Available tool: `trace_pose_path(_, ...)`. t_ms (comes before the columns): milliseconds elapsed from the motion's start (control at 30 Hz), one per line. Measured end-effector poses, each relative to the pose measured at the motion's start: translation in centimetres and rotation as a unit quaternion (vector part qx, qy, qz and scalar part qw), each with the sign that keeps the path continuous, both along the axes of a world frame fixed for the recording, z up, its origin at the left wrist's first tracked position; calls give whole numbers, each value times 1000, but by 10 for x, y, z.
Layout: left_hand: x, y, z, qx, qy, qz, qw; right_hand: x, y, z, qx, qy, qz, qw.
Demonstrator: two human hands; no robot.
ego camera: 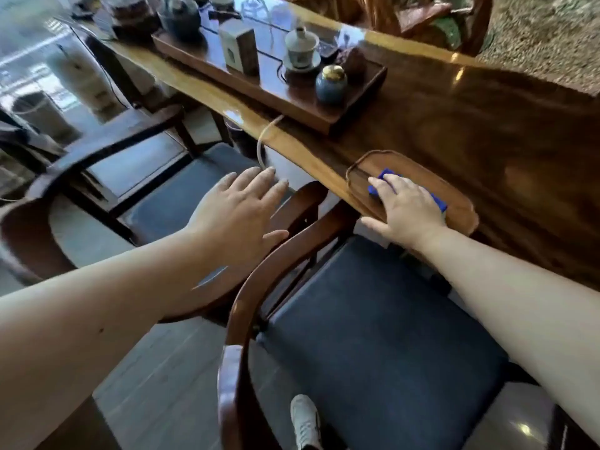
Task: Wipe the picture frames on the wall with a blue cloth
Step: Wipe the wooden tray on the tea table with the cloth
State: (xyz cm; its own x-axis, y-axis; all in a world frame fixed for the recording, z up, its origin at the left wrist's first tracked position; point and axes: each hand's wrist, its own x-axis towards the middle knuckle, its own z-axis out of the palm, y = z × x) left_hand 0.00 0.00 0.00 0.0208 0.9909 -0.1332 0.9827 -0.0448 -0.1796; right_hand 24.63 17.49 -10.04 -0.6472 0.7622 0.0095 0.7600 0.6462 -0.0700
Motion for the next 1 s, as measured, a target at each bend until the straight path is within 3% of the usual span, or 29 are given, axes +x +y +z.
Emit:
trace_pose_path(167,6,21,-28,-19,-19,4,1000,20,40,-32,1,-39,-42,998)
trace_pose_path(267,4,28,-38,-21,-27,9,999,20,54,-43,-50,-53,-71,995)
trace_pose_path(433,-5,29,-49,-24,-25,20,999,10,54,-47,13,-28,-89,996)
trace_pose_path(600,-19,17,-38,-17,-14,33,999,-5,46,-31,-23,-9,-93,995)
trace_pose_path(800,-47,-22,3,20,21,69,997,-59,9,19,7,65,33,997)
trace_pose_path(1000,-91,-89,67,62,68,138,986,-166,-51,90,54,136,178,973)
